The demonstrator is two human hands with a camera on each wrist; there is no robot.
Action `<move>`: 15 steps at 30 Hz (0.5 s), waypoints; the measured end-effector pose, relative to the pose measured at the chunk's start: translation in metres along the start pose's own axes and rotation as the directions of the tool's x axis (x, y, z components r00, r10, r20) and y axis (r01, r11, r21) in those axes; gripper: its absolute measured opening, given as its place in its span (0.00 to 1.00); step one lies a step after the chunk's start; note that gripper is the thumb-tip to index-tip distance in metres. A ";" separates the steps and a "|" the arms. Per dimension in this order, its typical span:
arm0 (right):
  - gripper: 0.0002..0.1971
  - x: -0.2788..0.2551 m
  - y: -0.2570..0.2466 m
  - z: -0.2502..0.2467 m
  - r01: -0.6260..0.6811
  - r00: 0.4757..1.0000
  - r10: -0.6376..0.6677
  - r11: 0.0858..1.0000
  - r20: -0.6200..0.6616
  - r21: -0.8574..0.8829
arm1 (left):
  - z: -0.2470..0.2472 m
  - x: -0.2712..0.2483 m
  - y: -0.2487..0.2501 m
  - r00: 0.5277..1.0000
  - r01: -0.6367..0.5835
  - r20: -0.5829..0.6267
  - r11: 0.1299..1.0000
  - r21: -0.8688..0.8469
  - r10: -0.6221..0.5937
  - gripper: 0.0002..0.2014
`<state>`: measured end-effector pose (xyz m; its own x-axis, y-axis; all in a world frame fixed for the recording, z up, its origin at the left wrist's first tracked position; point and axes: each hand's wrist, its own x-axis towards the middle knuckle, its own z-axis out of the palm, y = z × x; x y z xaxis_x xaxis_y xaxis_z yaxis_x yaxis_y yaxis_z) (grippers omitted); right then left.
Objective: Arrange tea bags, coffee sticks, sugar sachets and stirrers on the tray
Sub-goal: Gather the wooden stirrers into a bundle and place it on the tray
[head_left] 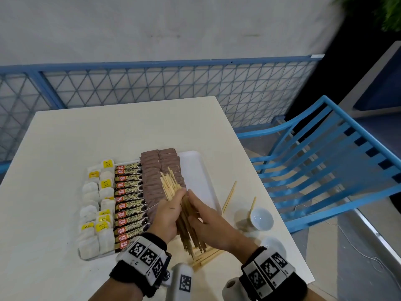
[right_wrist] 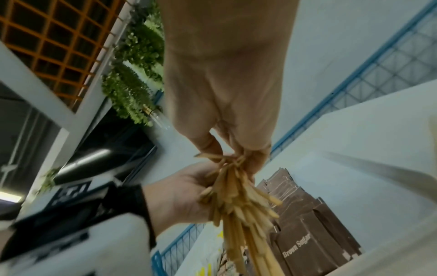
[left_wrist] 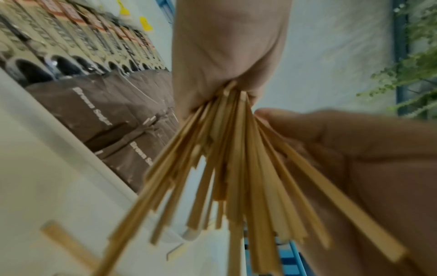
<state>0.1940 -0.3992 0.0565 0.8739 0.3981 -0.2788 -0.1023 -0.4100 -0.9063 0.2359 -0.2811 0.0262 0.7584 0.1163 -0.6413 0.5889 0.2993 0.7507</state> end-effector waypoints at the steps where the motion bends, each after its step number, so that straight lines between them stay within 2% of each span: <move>1: 0.27 0.001 0.002 -0.001 0.011 1.000 -0.011 1.000 -0.013 0.018 | -0.004 0.002 -0.001 1.000 0.013 0.002 1.000 -0.010 -0.013 0.19; 3: 0.20 0.005 0.007 -0.007 -0.004 0.995 0.016 0.993 -0.100 0.117 | -0.013 0.004 0.001 0.999 0.029 0.020 0.999 -0.017 -0.028 0.17; 4: 0.16 0.009 0.012 -0.011 -0.027 0.981 0.053 0.990 -0.189 0.142 | -0.018 0.004 0.003 0.999 0.031 0.025 0.999 -0.004 -0.031 0.15; 6: 0.14 0.022 0.029 -0.025 -0.143 0.901 0.169 0.985 -0.399 0.094 | -0.026 0.003 0.008 0.998 0.061 0.022 0.998 0.015 -0.062 0.13; 8: 0.17 0.034 0.049 -0.040 -0.330 0.811 0.238 0.940 -0.534 -0.081 | -0.033 0.003 0.010 0.997 0.073 0.017 0.997 0.015 -0.073 0.15; 9: 0.20 0.039 0.061 -0.045 -0.412 0.801 0.256 0.892 -0.541 -0.188 | -0.037 0.004 0.010 0.997 0.071 0.012 0.997 0.004 -0.071 0.15; 11: 0.21 0.046 0.081 -0.048 -0.514 0.819 0.284 0.748 -0.498 -0.420 | -0.042 0.006 0.011 0.999 0.050 0.014 0.999 -0.022 -0.049 0.14; 13: 0.19 0.046 0.097 -0.046 -0.517 0.850 0.265 0.587 -0.456 -0.623 | -0.046 0.007 0.011 0.999 0.049 0.028 0.995 -0.092 -0.046 0.11; 15: 0.18 0.040 0.107 -0.041 -0.479 0.876 0.232 0.509 -0.422 -0.715 | -0.048 0.004 0.012 0.997 0.058 0.066 0.990 -0.129 -0.050 0.10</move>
<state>0.2381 -0.4608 -0.0387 0.9427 -0.0924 -0.3207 -0.1309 -0.9863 -0.1007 0.2327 -0.2321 0.0248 0.7445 0.0387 -0.6665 0.5911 0.4257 0.6851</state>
